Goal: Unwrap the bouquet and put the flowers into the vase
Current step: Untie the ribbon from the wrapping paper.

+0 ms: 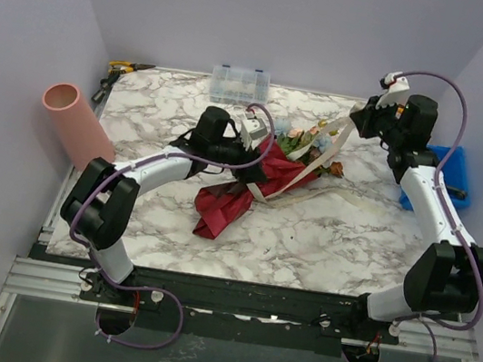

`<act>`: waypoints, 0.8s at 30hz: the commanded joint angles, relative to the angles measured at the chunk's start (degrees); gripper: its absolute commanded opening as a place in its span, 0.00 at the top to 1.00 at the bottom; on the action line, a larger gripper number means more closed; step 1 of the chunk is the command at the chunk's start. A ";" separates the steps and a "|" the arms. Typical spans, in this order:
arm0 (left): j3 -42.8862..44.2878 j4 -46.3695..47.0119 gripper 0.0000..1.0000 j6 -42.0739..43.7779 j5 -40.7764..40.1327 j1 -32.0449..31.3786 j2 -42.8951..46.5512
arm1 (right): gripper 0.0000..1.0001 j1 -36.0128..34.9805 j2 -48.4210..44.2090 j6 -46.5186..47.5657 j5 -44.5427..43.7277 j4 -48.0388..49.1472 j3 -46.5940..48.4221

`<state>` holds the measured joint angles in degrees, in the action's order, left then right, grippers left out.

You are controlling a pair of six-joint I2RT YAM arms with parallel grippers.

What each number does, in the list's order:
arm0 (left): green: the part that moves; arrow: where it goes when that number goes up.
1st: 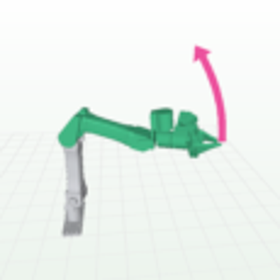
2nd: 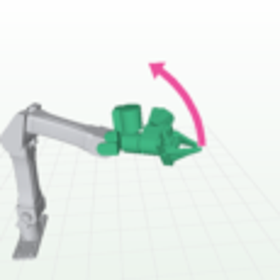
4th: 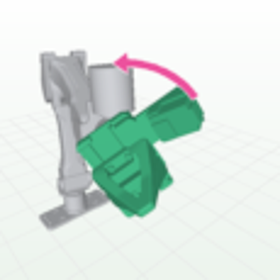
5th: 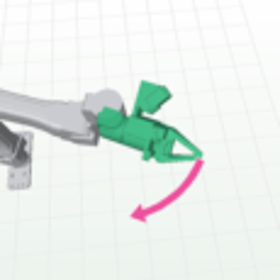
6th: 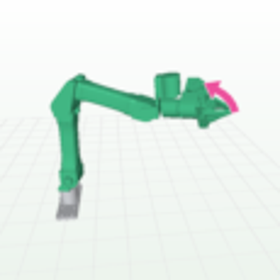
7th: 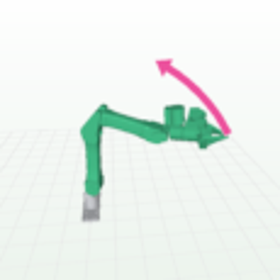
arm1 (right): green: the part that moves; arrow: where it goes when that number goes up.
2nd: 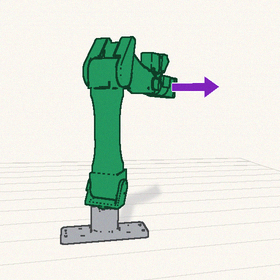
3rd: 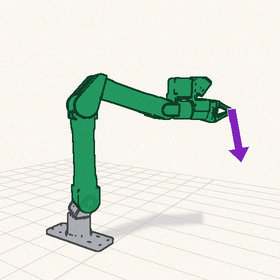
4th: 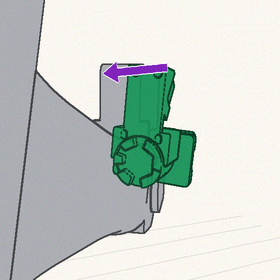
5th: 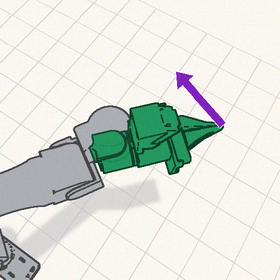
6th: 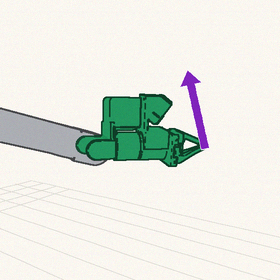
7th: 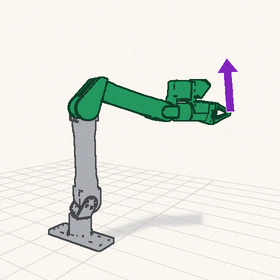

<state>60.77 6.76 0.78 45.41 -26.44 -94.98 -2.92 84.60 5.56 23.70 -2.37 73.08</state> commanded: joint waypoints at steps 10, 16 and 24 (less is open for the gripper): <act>-0.51 -5.89 0.45 6.09 -4.16 -0.77 2.59 | 0.99 6.77 -1.61 -0.17 -9.16 -1.07 -3.72; -0.55 -5.45 0.45 5.38 -3.67 -0.78 2.95 | 0.99 7.31 -2.01 -1.24 -8.97 -1.39 -4.94; -1.38 -5.27 0.45 4.79 -3.66 -0.75 3.93 | 0.87 8.36 9.08 -2.90 -9.94 -7.05 -0.14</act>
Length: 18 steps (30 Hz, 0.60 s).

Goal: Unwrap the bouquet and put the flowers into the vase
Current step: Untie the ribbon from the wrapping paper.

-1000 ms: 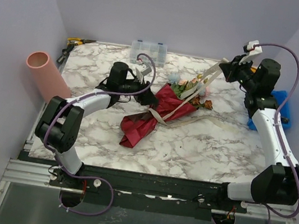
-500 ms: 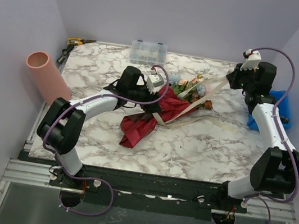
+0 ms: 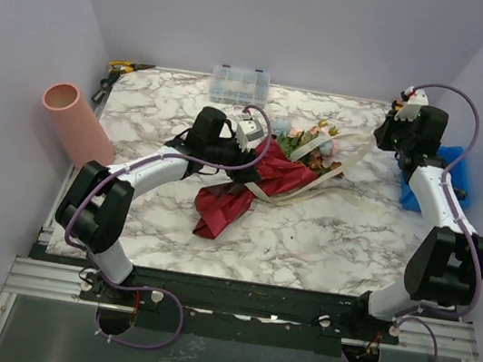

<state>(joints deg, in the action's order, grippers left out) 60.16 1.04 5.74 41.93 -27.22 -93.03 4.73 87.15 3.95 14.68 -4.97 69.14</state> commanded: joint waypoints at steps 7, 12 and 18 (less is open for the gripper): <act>-1.01 0.70 0.44 -1.22 0.20 0.08 2.79 | 0.55 0.77 12.21 -0.06 2.59 -10.21 9.30; -1.60 0.81 0.44 -1.35 -0.51 0.07 4.40 | 0.39 2.13 11.08 2.54 4.05 -16.55 10.55; -2.33 0.40 0.38 -1.87 0.69 0.20 6.98 | 0.30 3.18 5.03 11.39 6.78 -23.42 5.13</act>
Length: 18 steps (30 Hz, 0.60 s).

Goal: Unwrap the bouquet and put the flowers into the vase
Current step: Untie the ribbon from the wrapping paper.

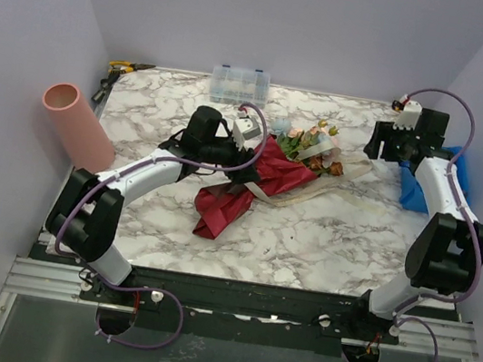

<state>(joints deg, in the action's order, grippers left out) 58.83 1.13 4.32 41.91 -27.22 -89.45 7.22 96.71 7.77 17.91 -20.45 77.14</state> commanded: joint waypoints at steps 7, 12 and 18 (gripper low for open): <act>-0.70 -0.99 0.32 0.31 3.60 0.36 4.88 | 0.29 0.74 -4.83 16.67 8.05 -11.55 -8.95; -0.65 -2.45 0.31 0.76 4.05 0.35 5.16 | 0.29 0.31 0.61 16.80 8.36 -9.43 -8.96; -1.41 -3.95 0.30 2.48 3.07 0.37 6.77 | 0.29 -1.33 6.04 16.06 8.02 -7.75 -9.18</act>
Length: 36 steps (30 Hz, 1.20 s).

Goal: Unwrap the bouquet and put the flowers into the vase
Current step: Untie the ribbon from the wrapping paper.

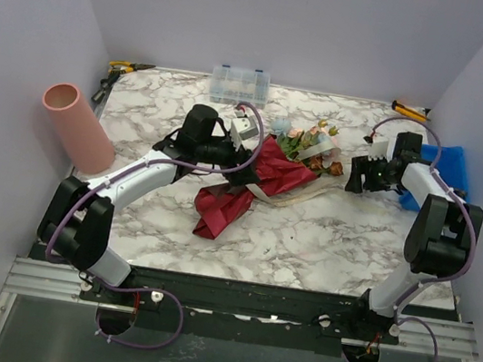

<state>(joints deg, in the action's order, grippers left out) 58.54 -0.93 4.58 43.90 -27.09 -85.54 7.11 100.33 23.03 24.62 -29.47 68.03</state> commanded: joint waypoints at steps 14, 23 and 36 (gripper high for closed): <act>-1.11 -3.70 0.30 3.24 1.26 0.76 3.74 | 0.69 -9.72 6.29 1.73 -3.84 2.66 -3.60; -3.35 -3.14 0.25 2.58 3.45 3.83 4.38 | 0.99 -11.51 -12.94 -0.49 25.63 -9.44 3.36; -10.26 16.37 0.20 -0.32 4.27 4.77 4.73 | 0.99 -11.51 -18.13 -22.09 40.39 5.59 24.80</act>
<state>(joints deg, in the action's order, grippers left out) 50.30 7.92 3.46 45.91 -22.39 -81.10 -4.49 80.60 10.07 59.51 -30.61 90.04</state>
